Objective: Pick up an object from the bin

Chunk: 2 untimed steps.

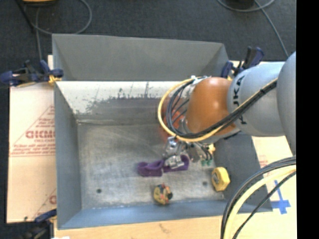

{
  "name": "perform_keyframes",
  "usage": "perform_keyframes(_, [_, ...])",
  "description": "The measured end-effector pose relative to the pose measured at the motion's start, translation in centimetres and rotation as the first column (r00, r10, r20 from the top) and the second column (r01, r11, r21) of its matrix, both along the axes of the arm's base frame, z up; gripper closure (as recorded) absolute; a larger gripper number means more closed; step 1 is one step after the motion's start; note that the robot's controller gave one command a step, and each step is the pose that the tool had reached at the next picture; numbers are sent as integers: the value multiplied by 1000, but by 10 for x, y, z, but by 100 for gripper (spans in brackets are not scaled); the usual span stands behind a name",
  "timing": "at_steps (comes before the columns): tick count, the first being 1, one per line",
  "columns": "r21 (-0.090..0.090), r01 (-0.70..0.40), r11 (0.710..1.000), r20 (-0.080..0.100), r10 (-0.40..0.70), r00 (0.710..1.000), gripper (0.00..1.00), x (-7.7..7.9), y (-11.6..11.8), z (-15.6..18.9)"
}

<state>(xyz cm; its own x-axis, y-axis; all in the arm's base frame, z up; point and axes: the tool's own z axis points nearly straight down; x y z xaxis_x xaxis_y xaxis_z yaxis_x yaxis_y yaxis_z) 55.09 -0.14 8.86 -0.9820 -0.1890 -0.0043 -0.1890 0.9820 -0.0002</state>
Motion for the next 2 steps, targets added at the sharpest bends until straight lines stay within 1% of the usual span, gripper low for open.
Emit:
perform_keyframes(1, [-2, -22, 1000, -1, 22, 1000, 100, 6, -10, 88])
perform_keyframes(2, [-2, -23, 1000, -1, 23, 1000, 100, 6, -11, 88])
